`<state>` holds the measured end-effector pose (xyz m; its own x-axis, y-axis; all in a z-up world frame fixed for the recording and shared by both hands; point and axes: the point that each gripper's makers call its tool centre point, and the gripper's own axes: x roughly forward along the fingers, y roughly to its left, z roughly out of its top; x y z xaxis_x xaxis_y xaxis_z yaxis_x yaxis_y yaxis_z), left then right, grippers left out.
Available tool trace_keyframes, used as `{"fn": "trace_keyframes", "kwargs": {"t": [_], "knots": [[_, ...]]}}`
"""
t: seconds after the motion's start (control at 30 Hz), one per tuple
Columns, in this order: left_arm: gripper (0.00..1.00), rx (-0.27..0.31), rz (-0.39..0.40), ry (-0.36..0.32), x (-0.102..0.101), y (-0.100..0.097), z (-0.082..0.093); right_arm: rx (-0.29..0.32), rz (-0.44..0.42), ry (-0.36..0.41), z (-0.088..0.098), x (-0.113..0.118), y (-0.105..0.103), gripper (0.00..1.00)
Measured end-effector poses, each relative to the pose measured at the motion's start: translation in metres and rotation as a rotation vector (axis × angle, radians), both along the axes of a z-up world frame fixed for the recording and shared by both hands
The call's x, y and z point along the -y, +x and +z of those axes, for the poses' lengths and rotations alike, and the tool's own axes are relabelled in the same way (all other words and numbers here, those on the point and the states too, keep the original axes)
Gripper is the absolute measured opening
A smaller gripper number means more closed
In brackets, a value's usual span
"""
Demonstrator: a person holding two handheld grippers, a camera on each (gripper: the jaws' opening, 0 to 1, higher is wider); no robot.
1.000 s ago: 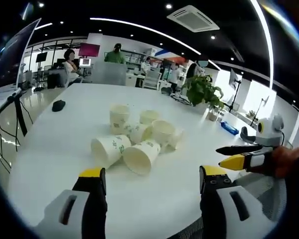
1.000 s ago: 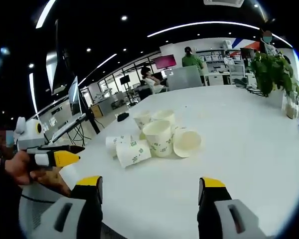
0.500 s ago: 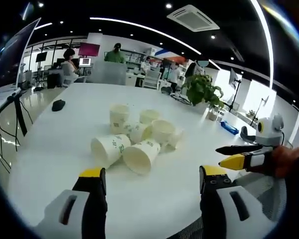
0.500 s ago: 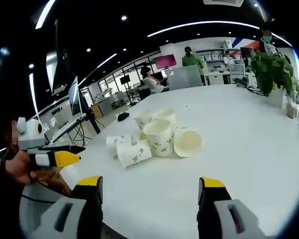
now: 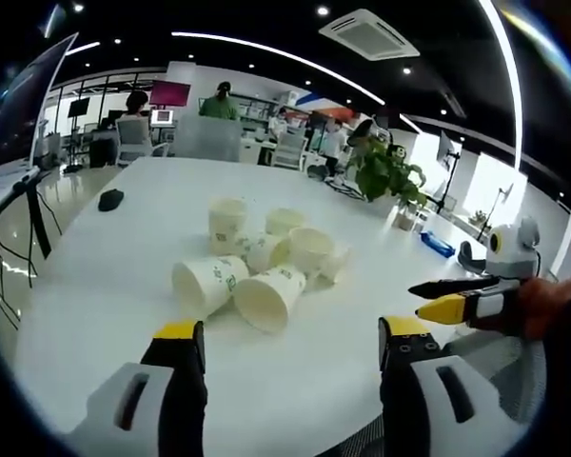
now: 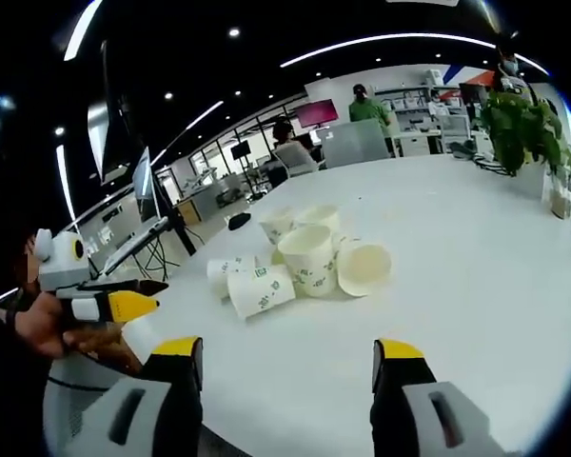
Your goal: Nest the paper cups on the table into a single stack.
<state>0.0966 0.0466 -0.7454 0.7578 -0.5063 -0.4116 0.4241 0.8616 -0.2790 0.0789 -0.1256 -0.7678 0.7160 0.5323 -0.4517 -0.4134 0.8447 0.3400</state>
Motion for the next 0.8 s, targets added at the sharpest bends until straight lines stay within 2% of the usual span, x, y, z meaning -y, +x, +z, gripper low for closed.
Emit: {"fn": "trace_keyframes", "kwargs": {"t": [0.27, 0.37, 0.47, 0.6, 0.7, 0.8], "knots": [[0.75, 0.007, -0.009, 0.009, 0.002, -0.001, 0.001, 0.007, -0.014, 0.006, 0.012, 0.005, 0.018, 0.71], [0.76, 0.010, -0.007, 0.010, 0.001, 0.000, 0.001, 0.020, 0.017, -0.037, 0.015, 0.003, 0.026, 0.68], [0.76, 0.013, -0.008, 0.017, 0.001, -0.001, 0.001, 0.036, 0.033, -0.045, 0.030, -0.001, 0.036, 0.68], [0.77, 0.023, -0.022, 0.031, 0.004, -0.002, 0.001, 0.063, 0.081, -0.097, 0.033, -0.003, 0.058, 0.67], [0.77, 0.025, -0.033, 0.037, 0.006, -0.002, 0.002, 0.078, 0.083, -0.092, 0.041, -0.009, 0.070, 0.66], [0.76, 0.029, -0.031, 0.040, 0.005, -0.003, 0.002, 0.081, 0.073, -0.088, 0.047, -0.004, 0.089, 0.62]]}}
